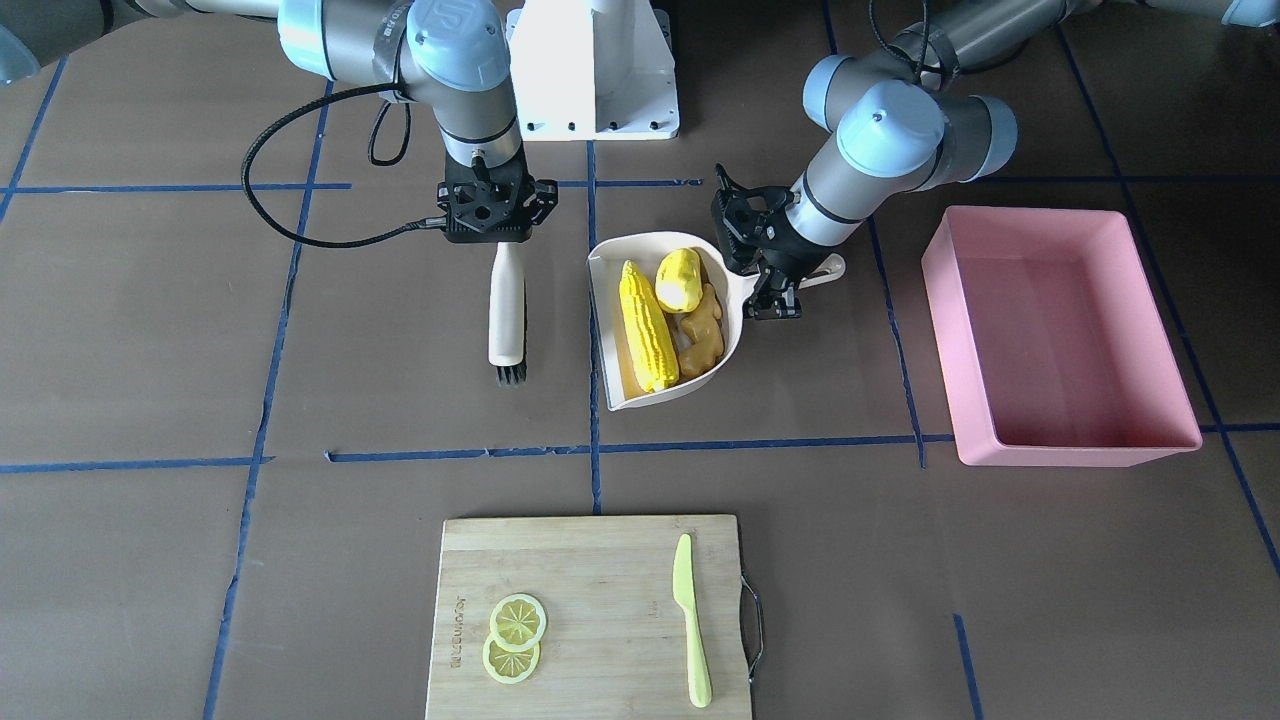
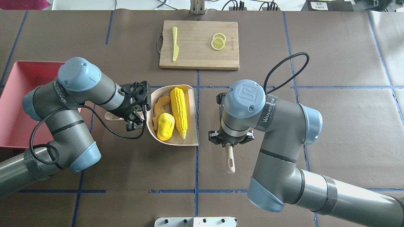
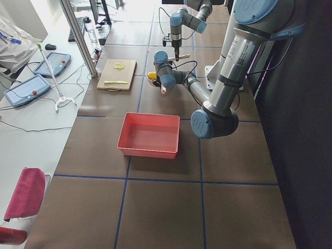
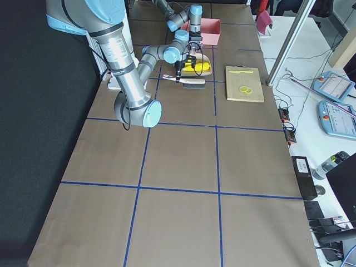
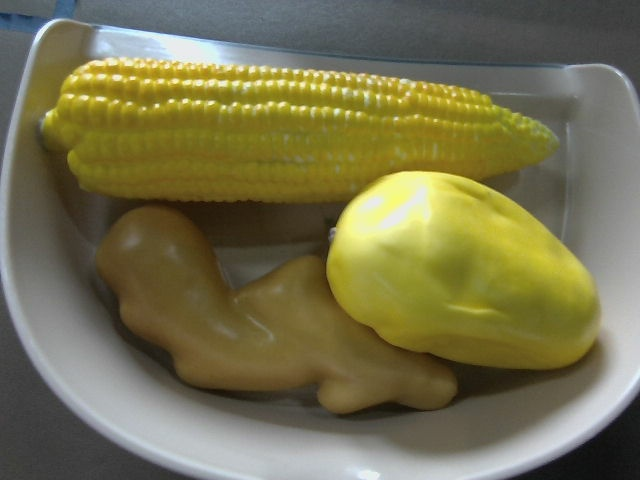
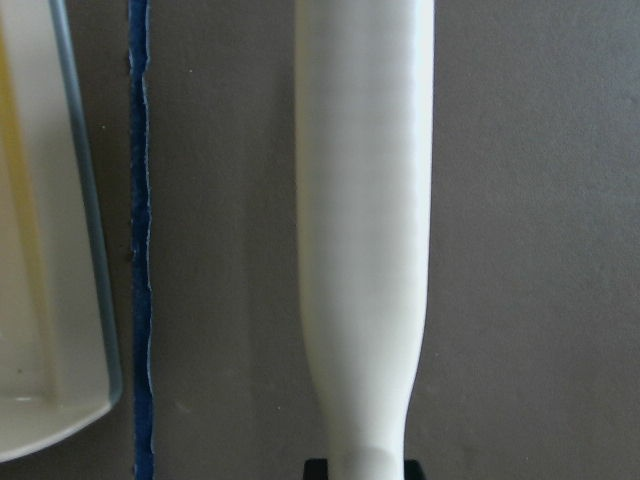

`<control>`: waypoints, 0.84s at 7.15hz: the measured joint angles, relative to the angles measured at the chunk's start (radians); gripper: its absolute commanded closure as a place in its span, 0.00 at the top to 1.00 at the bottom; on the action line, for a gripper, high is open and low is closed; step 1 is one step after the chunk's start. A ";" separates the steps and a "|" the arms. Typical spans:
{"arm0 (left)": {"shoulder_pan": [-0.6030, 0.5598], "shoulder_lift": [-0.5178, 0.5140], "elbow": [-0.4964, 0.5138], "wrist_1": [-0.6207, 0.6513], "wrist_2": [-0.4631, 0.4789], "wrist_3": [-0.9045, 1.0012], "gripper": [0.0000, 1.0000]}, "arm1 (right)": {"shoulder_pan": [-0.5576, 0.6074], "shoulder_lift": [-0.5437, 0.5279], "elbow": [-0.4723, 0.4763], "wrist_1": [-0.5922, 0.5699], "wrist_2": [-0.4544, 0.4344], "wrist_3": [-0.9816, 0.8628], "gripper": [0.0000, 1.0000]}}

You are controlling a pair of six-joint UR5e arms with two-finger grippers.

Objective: Sweep and dump trash into bin
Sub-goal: 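Carry the loaded dustpan with the left gripper over the pink bin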

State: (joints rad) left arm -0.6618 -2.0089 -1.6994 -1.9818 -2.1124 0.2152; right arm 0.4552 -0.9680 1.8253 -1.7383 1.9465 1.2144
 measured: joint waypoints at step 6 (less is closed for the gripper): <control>-0.303 0.185 -0.151 -0.001 -0.214 0.049 0.00 | -0.003 -0.004 0.002 0.002 -0.004 -0.001 0.00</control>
State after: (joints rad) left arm -0.9644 -1.8239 -1.8508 -1.9832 -2.3264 0.2643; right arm 0.4526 -0.9722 1.8270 -1.7365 1.9427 1.2134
